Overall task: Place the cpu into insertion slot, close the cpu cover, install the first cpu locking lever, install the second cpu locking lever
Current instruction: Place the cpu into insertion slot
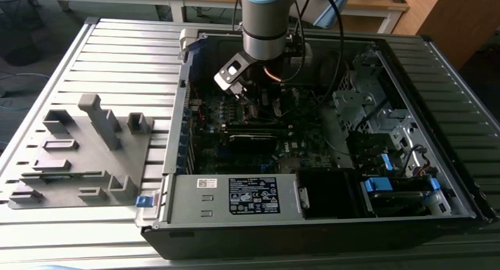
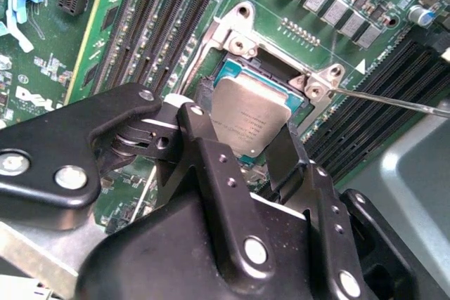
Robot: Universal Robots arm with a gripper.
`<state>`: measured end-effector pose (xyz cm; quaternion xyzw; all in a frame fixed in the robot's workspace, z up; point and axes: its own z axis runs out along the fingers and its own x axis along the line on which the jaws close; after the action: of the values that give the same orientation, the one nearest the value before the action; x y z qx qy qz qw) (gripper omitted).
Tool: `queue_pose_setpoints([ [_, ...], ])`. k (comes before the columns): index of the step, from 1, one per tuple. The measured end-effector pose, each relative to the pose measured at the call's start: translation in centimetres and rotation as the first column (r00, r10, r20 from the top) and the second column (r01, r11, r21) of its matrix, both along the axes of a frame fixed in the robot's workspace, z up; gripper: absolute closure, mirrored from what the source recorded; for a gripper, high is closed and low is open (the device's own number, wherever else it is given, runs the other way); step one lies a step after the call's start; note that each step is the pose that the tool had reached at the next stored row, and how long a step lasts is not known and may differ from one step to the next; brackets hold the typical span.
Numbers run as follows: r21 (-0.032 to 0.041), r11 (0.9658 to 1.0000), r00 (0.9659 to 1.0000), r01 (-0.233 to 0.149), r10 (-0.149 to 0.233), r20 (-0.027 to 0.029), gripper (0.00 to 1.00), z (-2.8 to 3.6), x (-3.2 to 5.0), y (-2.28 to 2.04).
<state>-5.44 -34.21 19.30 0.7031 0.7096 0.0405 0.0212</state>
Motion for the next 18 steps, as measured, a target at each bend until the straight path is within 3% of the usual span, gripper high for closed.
queue_pose_setpoints([
  [18,-0.0001,0.9998,0.9998,0.018,-0.018,-0.0001,0.46,0.02,0.07,0.0],
])
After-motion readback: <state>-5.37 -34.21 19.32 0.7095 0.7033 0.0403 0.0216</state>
